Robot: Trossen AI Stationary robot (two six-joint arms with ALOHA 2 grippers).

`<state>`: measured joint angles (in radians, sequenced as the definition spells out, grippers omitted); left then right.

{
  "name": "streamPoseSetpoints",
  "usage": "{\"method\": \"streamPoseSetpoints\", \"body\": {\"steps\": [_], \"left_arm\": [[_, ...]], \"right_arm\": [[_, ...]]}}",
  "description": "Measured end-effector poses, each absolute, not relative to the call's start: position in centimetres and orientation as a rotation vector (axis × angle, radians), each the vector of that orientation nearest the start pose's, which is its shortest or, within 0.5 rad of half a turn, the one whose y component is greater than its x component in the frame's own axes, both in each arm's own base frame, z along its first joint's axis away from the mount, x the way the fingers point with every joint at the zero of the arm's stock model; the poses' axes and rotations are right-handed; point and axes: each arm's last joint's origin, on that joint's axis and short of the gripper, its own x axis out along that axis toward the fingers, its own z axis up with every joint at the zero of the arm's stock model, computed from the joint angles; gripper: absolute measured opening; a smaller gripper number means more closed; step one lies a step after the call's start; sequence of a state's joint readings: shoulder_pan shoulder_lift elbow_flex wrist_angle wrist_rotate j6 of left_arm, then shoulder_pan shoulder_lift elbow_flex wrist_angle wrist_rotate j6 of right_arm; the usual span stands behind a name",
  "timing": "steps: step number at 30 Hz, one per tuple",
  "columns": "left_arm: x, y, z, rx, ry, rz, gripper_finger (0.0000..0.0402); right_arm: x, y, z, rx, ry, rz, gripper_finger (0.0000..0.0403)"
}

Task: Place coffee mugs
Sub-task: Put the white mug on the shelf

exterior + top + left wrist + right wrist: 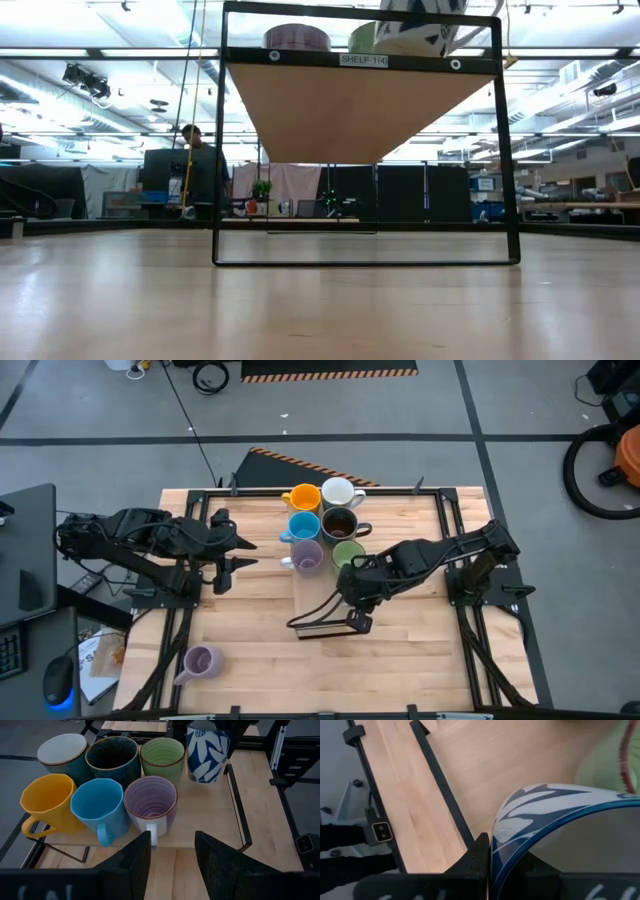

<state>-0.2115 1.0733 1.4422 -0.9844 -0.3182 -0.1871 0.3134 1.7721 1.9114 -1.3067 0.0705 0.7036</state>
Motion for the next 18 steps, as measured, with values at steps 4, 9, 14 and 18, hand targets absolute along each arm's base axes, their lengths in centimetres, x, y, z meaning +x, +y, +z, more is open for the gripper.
{"method": "streamPoseSetpoints", "body": {"steps": [4, 9, 14, 18], "left_arm": [[17.7, -2.9, 42.5, -0.020, 0.581, 0.159, 0.0160], [17.7, -2.9, 42.5, -0.019, 0.581, 0.161, 0.0160], [17.7, -2.9, 42.5, -0.020, 0.581, 0.161, 0.0160], [17.7, -2.9, 42.5, -0.023, 0.581, 0.161, 0.0160]], "right_arm": [[33.4, 10.8, 35.8, 0.374, 1.189, -0.190, 0.0030], [34.1, 11.3, 34.5, 0.340, 1.240, -0.187, 0.0030], [34.3, 11.5, 34.2, 0.314, 1.248, -0.174, 0.0034], [34.4, 11.5, 34.1, 0.307, 1.243, -0.179, 0.0049]]}}
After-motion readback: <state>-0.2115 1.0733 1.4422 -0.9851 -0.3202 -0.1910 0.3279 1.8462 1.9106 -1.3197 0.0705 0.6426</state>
